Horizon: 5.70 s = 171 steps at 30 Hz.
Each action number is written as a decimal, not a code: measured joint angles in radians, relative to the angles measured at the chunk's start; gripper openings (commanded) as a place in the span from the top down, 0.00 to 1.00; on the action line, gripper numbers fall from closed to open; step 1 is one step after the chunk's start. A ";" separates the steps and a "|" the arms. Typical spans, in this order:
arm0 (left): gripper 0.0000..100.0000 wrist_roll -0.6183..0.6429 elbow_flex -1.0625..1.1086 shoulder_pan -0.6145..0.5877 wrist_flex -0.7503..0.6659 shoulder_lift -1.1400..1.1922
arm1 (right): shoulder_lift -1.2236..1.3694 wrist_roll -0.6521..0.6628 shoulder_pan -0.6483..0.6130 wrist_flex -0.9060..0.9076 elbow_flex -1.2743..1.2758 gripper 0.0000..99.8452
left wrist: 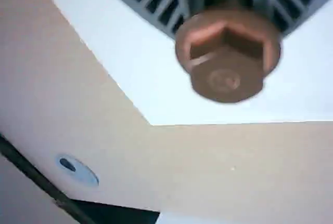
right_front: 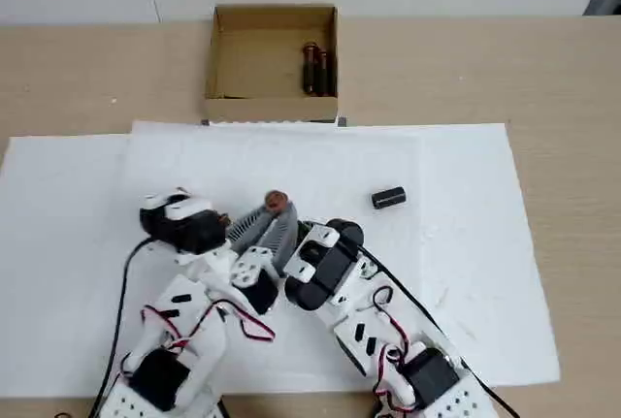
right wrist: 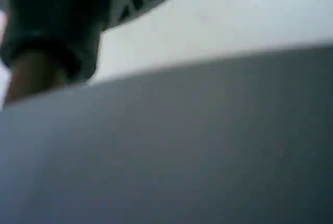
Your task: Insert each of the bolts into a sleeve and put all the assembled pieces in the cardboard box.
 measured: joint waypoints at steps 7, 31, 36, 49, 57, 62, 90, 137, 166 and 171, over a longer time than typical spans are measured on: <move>0.99 -0.043 0.018 0.041 0.084 -0.005 | 0.002 0.000 0.000 0.002 0.000 1.00; 0.80 -0.193 -0.021 -0.051 0.109 0.003 | 0.000 0.002 -0.003 0.000 0.000 1.00; 0.81 -0.199 -0.084 -0.066 0.109 0.003 | 0.000 0.002 -0.003 0.000 0.000 1.00; 0.99 -0.331 -0.086 -0.295 0.109 0.003 | 0.000 -0.051 0.252 0.000 0.000 1.00; 0.99 -0.440 0.077 -0.434 0.109 0.005 | 0.000 -0.221 0.381 0.282 -0.166 1.00; 0.99 -0.443 0.080 -0.496 0.109 0.005 | 0.104 -0.238 0.377 0.304 -0.298 1.00; 0.99 -0.442 0.080 -0.508 0.115 0.005 | 2.099 -0.132 0.422 0.035 -1.907 1.00; 0.99 -0.442 0.080 -0.508 0.270 0.005 | 2.167 0.278 0.333 0.608 -2.243 0.87; 0.99 -0.442 0.080 -0.508 0.270 0.005 | 2.039 0.606 0.459 1.085 -1.923 0.86; 0.99 -0.442 0.080 -0.508 0.270 0.005 | 2.039 0.764 0.457 1.059 -1.849 0.86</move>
